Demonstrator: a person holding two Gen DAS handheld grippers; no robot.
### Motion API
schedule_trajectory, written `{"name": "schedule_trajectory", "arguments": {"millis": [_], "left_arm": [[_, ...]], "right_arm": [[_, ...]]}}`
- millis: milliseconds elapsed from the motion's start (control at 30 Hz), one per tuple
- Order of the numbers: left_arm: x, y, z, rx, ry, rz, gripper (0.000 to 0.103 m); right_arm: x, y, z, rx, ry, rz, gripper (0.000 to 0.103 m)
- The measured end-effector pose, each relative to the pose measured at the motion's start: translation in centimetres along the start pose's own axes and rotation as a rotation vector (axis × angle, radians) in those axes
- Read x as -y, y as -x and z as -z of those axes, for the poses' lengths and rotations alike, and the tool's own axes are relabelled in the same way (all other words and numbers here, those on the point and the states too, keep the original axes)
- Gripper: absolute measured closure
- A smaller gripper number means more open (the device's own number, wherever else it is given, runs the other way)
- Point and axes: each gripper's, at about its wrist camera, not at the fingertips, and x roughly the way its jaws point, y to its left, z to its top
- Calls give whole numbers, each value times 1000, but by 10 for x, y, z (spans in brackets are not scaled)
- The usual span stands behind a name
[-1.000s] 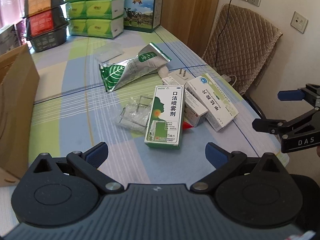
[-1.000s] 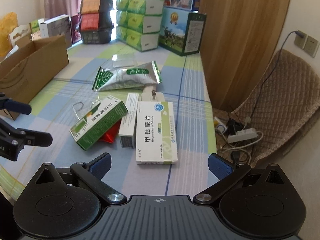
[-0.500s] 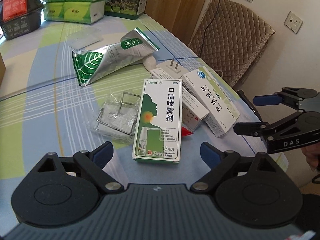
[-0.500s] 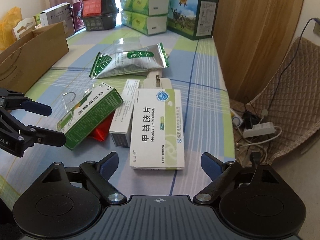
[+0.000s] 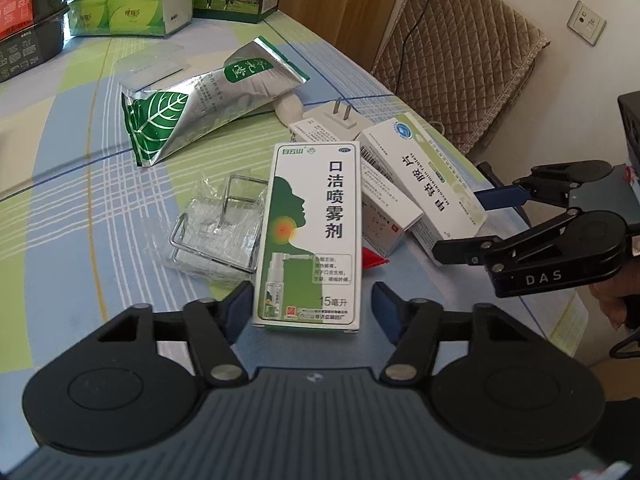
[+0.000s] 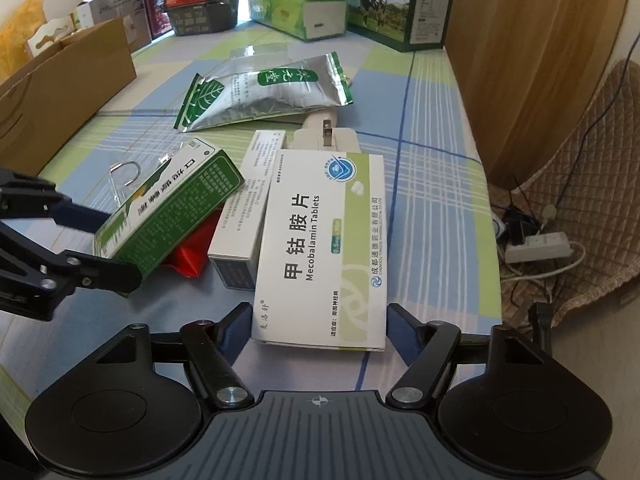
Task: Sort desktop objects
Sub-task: 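Move left tool to green-white spray box while right tool approaches white Mecobalamin box, then close left tool on spray box while right tool closes on Mecobalamin box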
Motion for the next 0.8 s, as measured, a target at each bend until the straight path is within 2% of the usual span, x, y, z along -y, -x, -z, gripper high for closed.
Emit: {"name": "schedule_trajectory", "arguments": {"millis": [267,367,500,600,800], "left_arm": [[12,23,12,-26,-18,-45,52],[19,37,24,-52,-43,-72,52],[19,47,39,-82,-37,-65,52],[16,48,45,-89,-37,-76,51],[14,40,40,-83,-47,-80,44]], "right_arm": [[-5,28,10,-32,-38,2,35],[-9,38,26,-76,-44,12,35],[-13,45,51,-116,-43,12,35],[-14,46,58,-106,-62,6,34],[-17,39,51,-99,-63,11,28]]}}
